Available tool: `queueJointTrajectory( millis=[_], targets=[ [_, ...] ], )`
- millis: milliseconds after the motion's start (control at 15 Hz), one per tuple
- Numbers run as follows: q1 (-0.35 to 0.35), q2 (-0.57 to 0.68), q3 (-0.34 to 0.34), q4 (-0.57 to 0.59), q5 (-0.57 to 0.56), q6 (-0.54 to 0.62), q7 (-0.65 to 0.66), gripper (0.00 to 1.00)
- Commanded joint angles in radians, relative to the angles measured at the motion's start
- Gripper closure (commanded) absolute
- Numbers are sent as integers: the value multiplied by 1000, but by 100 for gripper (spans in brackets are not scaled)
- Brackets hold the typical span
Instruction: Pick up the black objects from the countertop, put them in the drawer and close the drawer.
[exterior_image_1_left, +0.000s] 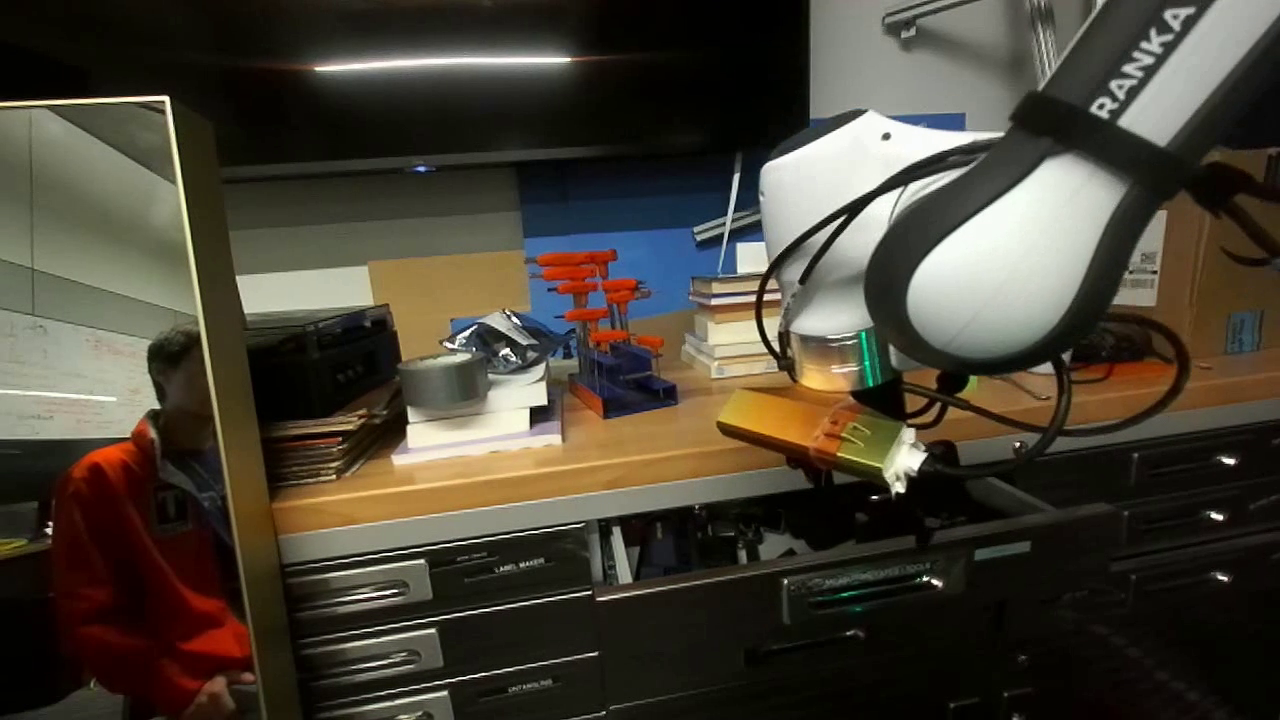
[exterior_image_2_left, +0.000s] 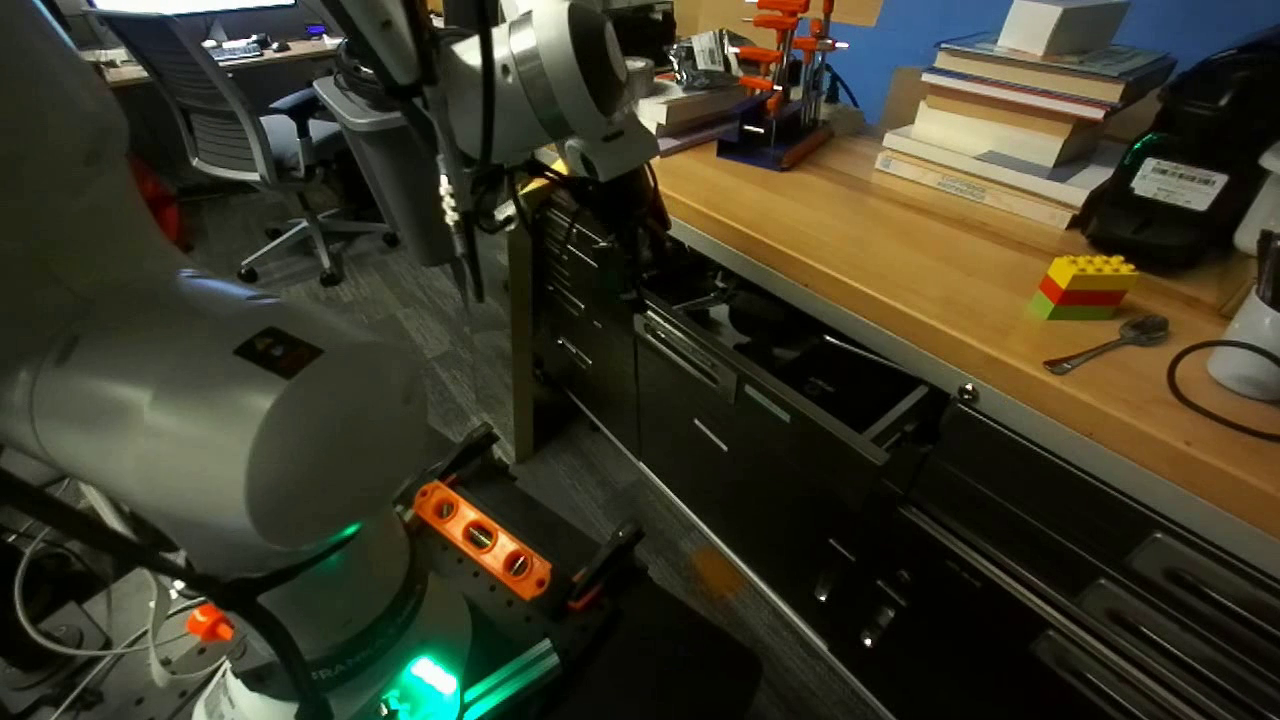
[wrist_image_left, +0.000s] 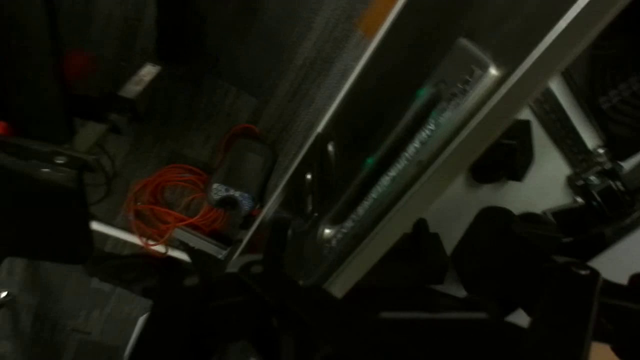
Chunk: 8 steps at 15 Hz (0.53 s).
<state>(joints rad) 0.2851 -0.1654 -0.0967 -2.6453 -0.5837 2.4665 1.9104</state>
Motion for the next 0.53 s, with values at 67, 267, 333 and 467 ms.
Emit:
queueJointTrajectory(
  millis=[67,267,333,467],
  targets=[
    [-60,-65,168,10,247,-289,-181,0],
    [-86,-46,198,26,337,-377,-295,0],
    [-95,-32,201,27,359,-385,-333,0],
    [-118,-9,196,31,388,-383,-414,0]
  ],
)
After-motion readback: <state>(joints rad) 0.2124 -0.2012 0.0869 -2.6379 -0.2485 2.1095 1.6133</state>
